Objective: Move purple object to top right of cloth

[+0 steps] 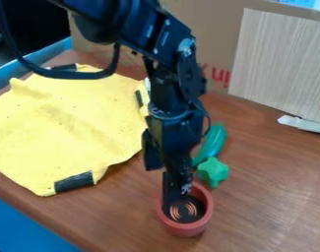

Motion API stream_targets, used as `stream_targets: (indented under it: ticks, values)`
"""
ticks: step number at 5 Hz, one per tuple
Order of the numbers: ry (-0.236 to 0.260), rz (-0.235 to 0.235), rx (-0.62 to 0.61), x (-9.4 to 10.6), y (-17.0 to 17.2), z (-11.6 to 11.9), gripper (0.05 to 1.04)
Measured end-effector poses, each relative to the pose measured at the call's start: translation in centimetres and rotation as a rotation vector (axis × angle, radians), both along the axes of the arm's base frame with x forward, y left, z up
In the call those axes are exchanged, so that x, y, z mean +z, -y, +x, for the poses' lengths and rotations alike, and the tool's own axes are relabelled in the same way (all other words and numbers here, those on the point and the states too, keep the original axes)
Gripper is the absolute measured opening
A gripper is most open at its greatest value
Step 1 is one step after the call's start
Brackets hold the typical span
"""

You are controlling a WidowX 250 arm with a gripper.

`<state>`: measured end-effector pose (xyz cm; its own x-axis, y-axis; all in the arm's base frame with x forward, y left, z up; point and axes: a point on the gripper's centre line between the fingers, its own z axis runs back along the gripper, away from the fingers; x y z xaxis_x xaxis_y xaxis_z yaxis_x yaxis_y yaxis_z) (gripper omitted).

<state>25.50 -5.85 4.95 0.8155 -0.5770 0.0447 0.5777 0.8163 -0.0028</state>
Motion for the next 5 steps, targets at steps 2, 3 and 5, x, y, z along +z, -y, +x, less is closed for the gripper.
stream_targets:
  ticks: [2,3,5]
  values:
    - [0.023,-0.065,0.071,-1.6,0.1,0.4,0.97]
    - [0.014,-0.089,0.101,-2.4,-0.4,0.5,0.696]
    - [0.013,-0.127,0.136,-2.7,-1.4,0.4,0.182]
